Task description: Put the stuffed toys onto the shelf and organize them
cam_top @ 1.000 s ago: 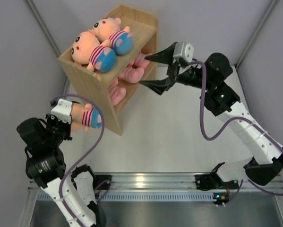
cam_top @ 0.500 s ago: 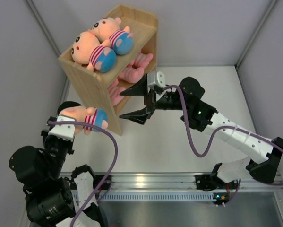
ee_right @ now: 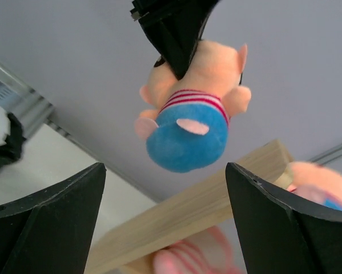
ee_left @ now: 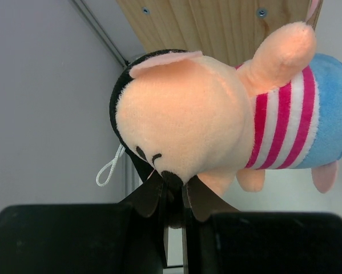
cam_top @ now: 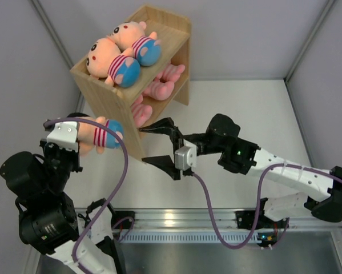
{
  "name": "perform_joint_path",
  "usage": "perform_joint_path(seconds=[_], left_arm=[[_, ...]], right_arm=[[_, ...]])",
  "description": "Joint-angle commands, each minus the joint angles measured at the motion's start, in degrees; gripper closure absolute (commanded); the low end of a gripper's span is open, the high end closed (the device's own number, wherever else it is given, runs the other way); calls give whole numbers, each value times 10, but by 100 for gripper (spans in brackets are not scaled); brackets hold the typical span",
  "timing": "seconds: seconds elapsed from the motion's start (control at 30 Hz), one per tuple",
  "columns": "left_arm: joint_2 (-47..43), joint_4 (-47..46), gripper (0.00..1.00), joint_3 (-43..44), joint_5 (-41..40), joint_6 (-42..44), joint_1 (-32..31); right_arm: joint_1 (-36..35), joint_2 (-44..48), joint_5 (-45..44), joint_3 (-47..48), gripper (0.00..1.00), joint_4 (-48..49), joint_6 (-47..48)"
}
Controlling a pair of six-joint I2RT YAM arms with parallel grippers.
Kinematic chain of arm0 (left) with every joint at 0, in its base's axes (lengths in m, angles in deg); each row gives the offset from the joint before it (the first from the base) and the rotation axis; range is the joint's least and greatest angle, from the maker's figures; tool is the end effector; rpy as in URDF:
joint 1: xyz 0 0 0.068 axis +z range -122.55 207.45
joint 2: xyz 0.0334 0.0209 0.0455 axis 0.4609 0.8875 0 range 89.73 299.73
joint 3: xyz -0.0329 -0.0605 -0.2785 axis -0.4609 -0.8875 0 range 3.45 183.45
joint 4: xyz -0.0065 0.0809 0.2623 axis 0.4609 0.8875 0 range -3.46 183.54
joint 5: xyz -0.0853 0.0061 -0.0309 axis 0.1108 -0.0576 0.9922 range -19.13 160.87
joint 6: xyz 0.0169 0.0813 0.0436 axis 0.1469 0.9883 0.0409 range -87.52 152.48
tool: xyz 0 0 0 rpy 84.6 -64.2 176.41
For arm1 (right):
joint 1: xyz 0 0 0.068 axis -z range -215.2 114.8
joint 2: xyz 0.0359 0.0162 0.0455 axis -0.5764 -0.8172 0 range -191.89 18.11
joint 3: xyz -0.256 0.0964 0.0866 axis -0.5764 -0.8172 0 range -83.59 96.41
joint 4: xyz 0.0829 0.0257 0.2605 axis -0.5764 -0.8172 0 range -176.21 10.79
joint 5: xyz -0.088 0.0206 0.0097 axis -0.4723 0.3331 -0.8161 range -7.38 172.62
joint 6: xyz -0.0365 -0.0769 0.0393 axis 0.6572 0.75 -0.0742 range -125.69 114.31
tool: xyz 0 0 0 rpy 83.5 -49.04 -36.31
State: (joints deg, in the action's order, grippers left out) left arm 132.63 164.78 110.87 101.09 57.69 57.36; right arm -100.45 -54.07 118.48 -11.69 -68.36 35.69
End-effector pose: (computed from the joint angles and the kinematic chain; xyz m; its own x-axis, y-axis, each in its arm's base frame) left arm 0.0353 -0.0289 0.5278 -0.1889 0.3159 -0.9298 0.0810 0.9486 0.3058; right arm 0.0948 0.3242 0.4636 0.7036 0.2465 -0.6665 -0.6823 -0.0276 -0.7305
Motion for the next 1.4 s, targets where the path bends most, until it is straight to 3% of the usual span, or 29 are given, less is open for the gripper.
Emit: perform_joint_path(seconds=[0.0,0.27,0.47,0.8,1.2,1.3,1.37], left_arm=[[13,7,100,11,18,-14,1],[13,21,100,8,24,-1,1],[9,24,100,-5,31,1,1],[16,68,100,-4,41,43,1],[7,82,100,-23,41,75,1],[4,82,100,-23,44,75,1],[0,82,100,-24,52,76,1]], right_arm=[[-22,7,-30,22,14,-28,272],[-92,-43,-162,54,15,-91,598],[-115,-94,-241,88,15,-100,723],[-128,-130,-344,125,15,-148,861],[-138,-156,-322,169,18,-159,917],[-139,-164,-317,186,22,-161,918],[-139,-169,-316,195,33,-162,912]])
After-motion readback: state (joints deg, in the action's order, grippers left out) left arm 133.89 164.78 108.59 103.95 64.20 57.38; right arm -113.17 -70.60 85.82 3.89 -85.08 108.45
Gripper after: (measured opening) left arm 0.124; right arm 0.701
